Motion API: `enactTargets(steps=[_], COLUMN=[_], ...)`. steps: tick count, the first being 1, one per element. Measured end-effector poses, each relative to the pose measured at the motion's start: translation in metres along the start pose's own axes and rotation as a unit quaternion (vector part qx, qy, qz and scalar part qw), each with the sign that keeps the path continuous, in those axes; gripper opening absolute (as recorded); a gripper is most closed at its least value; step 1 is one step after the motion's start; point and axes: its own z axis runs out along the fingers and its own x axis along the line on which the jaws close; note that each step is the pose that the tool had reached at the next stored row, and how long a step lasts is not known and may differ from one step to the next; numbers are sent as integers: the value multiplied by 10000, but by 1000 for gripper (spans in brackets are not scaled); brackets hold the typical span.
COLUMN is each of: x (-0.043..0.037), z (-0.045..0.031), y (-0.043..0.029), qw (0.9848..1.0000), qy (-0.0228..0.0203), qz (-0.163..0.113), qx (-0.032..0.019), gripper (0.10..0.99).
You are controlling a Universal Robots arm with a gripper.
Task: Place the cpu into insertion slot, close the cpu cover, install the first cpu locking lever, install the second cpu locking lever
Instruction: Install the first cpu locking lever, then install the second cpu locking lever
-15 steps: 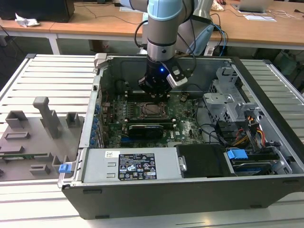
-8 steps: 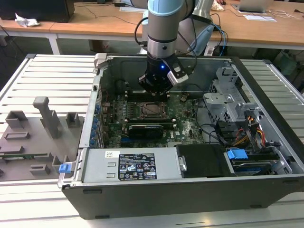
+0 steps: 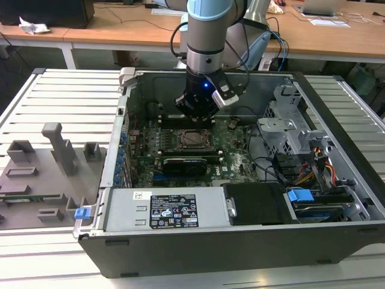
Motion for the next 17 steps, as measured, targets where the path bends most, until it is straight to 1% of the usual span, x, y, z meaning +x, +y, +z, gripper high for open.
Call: enactTargets(steps=[6, 17], x=[1, 5], z=[-1, -3], y=[-11, -68], qw=[10000, 10000], qy=[0, 0], qz=[0, 0], qx=[0, 0], gripper=[106, 106])
